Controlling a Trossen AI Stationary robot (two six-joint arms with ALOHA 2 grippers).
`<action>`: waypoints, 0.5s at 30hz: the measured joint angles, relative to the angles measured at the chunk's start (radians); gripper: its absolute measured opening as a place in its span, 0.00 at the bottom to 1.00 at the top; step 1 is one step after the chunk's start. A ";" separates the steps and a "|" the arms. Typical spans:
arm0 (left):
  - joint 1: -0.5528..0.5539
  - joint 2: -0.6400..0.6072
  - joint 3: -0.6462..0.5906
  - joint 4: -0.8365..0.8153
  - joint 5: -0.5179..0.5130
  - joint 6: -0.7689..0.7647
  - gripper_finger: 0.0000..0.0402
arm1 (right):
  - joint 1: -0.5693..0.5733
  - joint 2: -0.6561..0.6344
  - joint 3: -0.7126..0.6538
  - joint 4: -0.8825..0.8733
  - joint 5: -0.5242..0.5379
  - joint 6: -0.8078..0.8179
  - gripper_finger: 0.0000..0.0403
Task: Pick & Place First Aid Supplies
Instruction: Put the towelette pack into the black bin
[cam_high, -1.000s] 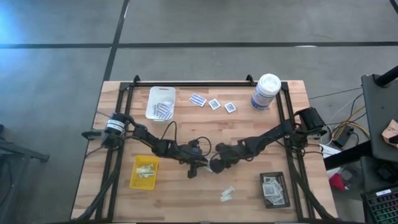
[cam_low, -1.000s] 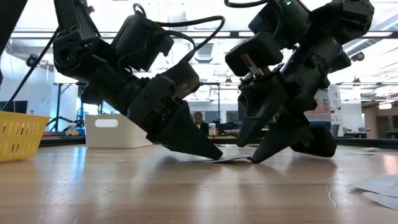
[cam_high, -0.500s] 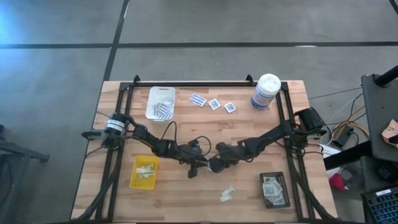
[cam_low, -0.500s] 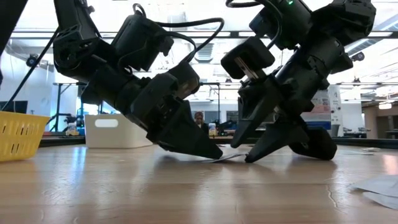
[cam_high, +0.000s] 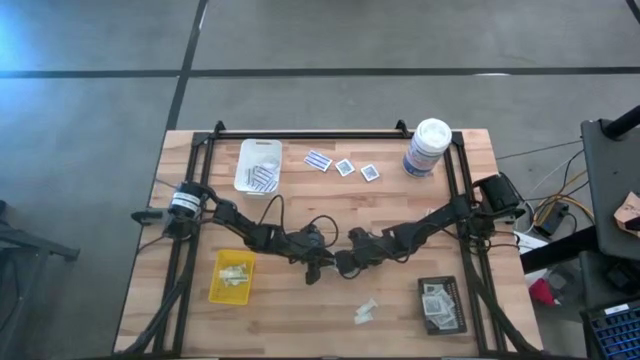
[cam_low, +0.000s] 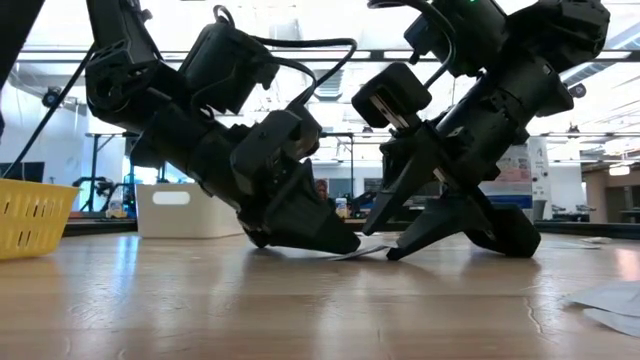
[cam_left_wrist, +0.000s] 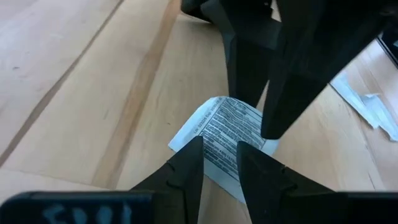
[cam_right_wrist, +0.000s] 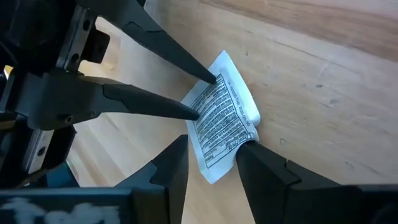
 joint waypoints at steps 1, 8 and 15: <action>0.000 0.000 0.000 0.000 -0.007 -0.008 0.27 | 0.001 0.000 0.001 0.000 0.003 0.001 0.33; 0.000 0.000 0.000 0.001 -0.018 -0.023 0.27 | 0.004 0.001 0.002 -0.001 0.025 -0.009 0.31; -0.001 0.000 0.000 0.004 -0.020 -0.033 0.27 | 0.008 0.001 0.005 -0.001 0.028 -0.022 0.30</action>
